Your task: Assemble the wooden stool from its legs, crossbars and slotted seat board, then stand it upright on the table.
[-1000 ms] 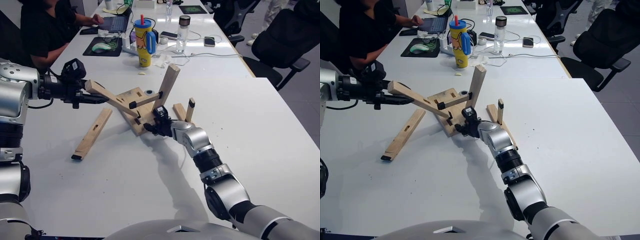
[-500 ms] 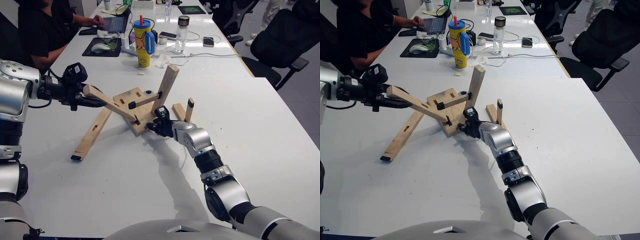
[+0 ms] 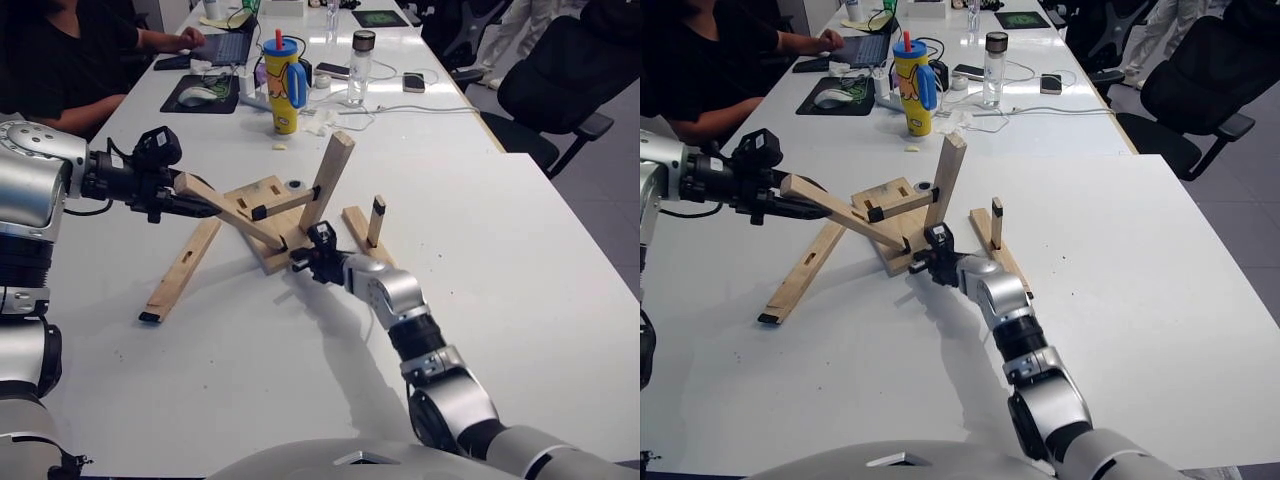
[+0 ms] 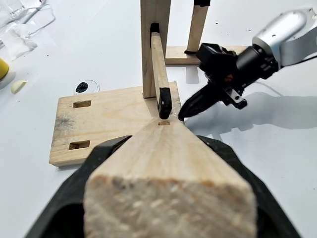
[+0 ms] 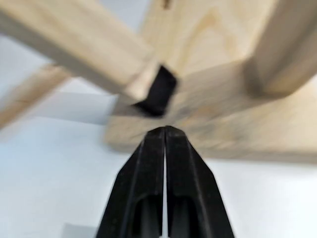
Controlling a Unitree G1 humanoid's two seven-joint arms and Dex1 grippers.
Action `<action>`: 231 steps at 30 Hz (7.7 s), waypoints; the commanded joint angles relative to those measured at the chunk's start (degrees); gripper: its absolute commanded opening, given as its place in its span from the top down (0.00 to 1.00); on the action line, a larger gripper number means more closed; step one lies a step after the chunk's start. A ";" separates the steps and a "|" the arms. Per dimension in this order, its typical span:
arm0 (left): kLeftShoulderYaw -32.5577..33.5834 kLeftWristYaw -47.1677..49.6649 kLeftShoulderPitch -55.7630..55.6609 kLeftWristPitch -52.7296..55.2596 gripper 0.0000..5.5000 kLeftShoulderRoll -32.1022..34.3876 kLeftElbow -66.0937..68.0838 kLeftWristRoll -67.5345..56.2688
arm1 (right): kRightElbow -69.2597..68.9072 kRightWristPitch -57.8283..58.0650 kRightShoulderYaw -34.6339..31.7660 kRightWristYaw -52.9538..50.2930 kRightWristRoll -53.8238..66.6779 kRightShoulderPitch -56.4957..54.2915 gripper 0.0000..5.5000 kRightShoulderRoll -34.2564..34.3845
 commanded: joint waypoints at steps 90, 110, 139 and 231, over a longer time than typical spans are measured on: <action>4.12 13.77 7.15 1.25 0.62 -8.03 -5.75 -7.86 | 15.52 -20.10 0.76 -1.55 -7.08 -6.95 1.00 -1.61; -3.29 19.03 15.08 2.29 0.62 -14.77 -8.86 -4.64 | 24.76 -6.68 7.43 3.04 -12.49 -8.01 1.00 -3.29; -9.13 28.93 25.71 -10.31 0.62 -21.73 -0.46 0.42 | 25.77 -5.72 2.13 3.00 -9.80 -6.73 1.00 -4.16; -2.65 8.63 27.64 -9.36 0.35 -10.07 -11.64 -11.55 | -27.25 6.84 11.87 -4.19 -2.54 26.29 1.00 -18.19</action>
